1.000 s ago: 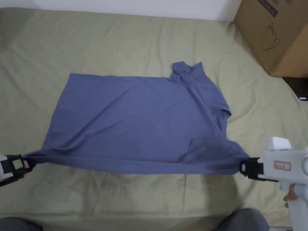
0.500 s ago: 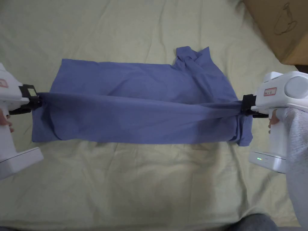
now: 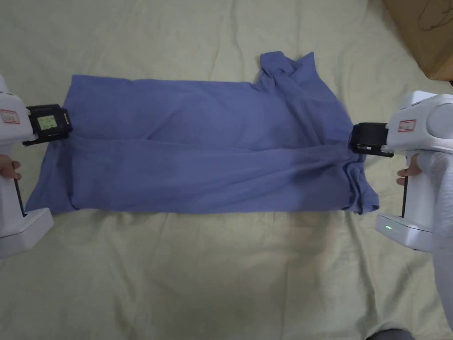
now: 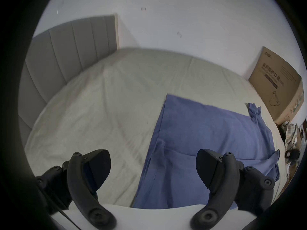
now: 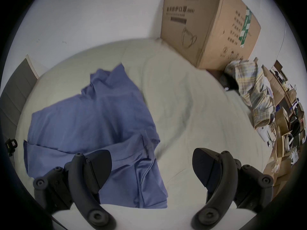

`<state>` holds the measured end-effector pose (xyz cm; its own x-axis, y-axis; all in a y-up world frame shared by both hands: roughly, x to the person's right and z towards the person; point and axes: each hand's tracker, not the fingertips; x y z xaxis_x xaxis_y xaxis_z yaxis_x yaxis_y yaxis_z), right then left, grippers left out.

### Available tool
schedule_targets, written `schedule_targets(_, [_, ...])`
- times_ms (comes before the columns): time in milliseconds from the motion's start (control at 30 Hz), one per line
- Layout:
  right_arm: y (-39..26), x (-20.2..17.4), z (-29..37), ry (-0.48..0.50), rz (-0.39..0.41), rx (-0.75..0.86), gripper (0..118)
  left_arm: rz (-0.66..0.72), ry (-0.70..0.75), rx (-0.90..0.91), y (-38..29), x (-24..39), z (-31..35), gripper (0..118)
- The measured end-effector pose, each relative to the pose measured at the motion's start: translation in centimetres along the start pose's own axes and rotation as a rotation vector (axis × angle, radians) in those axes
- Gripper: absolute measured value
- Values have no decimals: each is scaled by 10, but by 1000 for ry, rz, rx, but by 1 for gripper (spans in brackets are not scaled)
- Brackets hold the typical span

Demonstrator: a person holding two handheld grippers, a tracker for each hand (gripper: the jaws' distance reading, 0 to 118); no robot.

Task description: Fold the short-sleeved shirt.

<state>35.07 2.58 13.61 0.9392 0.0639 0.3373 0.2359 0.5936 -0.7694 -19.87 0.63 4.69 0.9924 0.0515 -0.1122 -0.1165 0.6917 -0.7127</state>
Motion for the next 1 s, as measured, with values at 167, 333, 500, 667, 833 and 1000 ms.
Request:
schedule_targets(167, [-18,2,77,96,25,290,102,-59,6,242,-19,4,83,108])
schedule_targets(333, [-65,-13,159,174,99,568,111,-144,5,409,-55,10,164,111])
schedule_targets(500, [-110,-34,209,148,152,670,113,-187,-15,490,-93,13,212,109])
schedule_targets(667, [-135,-38,223,202,84,663,67,-206,-29,465,-113,15,236,45])
schedule_targets(833, [-144,-47,227,206,92,664,0,-148,-104,399,-117,6,231,0])
schedule_targets(1000, [-143,-52,227,226,94,645,0,-150,-106,353,-115,3,225,0])
